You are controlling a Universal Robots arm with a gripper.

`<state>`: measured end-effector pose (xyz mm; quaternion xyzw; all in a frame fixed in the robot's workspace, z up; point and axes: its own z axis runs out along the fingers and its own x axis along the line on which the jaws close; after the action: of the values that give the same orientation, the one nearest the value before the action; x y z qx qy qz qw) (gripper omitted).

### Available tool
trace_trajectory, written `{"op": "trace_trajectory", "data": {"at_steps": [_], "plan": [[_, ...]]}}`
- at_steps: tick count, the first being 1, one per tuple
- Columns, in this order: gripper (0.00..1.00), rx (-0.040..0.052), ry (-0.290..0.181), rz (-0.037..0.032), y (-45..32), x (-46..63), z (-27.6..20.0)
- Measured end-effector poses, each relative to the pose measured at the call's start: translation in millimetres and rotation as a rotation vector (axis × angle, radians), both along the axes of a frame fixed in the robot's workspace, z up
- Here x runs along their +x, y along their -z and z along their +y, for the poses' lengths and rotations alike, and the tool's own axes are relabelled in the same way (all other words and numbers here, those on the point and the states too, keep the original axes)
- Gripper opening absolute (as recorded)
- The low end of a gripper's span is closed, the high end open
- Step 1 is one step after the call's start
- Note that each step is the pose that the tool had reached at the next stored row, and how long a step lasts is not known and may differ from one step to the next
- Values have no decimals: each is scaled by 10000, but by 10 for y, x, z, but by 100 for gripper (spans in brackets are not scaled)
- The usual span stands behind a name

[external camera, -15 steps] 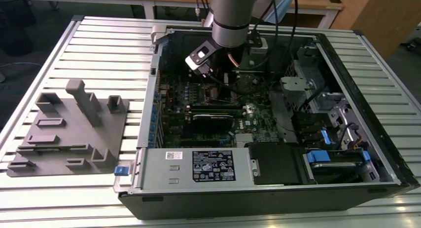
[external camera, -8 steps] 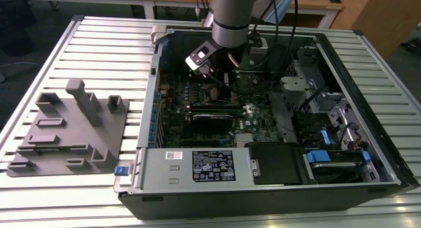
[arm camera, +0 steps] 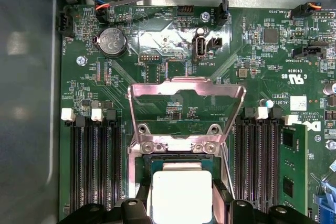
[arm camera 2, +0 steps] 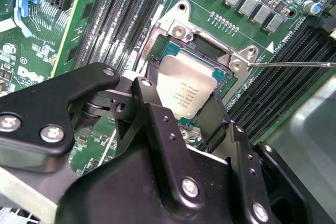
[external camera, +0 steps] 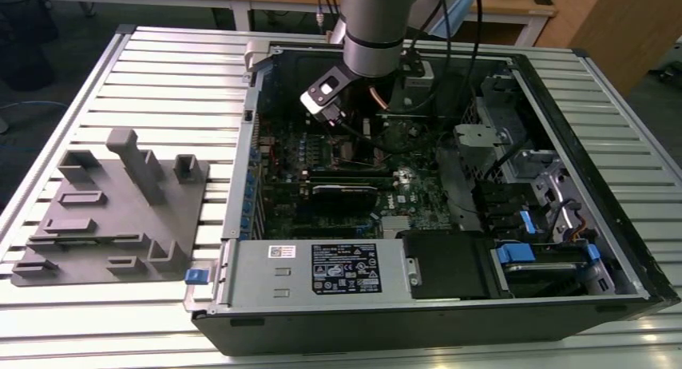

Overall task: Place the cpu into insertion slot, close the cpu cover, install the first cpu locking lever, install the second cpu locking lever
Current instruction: 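Place the cpu into insertion slot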

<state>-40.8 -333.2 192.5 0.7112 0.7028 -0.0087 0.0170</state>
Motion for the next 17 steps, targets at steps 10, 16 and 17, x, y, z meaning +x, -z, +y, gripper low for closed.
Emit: {"op": "trace_trajectory", "data": {"at_steps": [10, 16, 17], "plan": [[54, -9, 0, 5, 22, -1, -6], [54, -10, 0, 4, 23, -1, -6], [55, -9, -1, -2, 25, -1, -6]]}}
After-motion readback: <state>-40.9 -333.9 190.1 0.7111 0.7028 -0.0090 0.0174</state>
